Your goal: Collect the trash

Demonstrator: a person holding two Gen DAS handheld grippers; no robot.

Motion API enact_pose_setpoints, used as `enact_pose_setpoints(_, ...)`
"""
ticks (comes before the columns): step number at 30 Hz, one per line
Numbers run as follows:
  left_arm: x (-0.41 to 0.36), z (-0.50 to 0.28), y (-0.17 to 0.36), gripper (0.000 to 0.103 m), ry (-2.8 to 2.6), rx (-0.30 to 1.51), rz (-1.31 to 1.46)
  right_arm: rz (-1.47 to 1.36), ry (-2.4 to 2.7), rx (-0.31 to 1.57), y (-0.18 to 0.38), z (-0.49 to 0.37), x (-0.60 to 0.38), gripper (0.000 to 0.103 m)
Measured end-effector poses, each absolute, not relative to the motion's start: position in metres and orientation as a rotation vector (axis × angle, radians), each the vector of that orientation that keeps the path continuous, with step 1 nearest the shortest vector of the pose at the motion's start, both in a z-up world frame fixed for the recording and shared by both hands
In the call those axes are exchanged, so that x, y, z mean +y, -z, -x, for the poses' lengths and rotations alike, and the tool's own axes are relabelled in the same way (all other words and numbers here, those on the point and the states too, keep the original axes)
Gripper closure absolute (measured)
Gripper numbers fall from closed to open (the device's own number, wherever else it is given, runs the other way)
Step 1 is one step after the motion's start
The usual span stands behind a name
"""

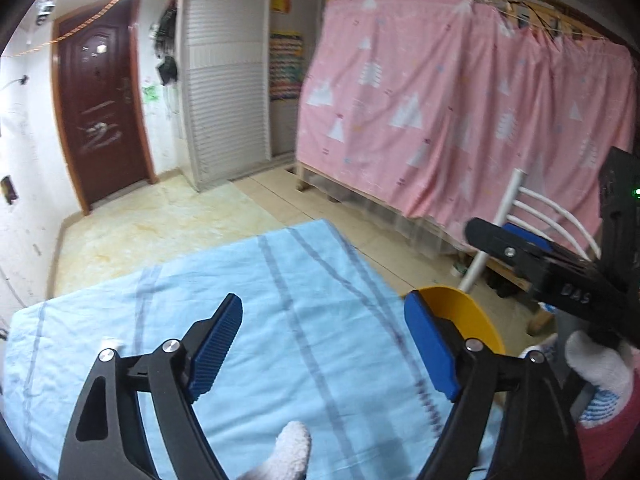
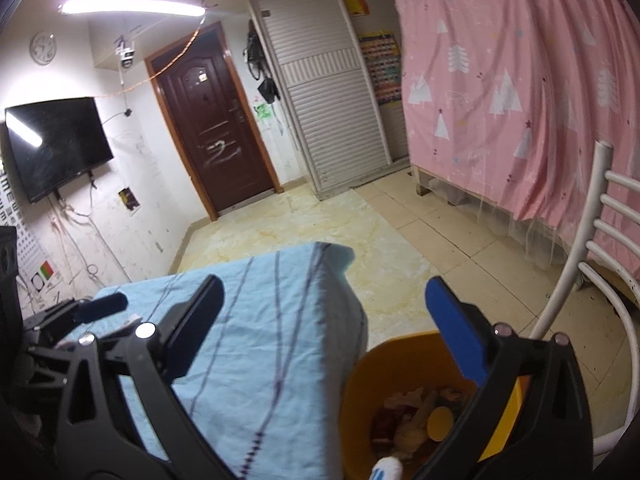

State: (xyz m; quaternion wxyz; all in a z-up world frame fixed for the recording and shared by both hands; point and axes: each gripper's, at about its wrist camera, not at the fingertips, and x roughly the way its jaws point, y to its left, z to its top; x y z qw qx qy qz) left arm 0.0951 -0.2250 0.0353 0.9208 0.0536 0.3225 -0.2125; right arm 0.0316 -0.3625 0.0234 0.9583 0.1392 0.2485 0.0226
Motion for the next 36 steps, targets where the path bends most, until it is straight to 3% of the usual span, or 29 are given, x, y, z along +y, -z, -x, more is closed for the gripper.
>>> enact_pose_setpoints(22, -0.069, -0.087, -0.046, 0.023, 0.165, 0.548, -0.014, -0.133, -0.191, 0.509, -0.031, -0.032, -0.228, 0.006)
enact_pose_setpoints(36, -0.009, -0.078, -0.042, 0.023, 0.09, 0.532, 0.029, -0.067, -0.26, 0.521, -0.03, -0.036, -0.172, 0.006)
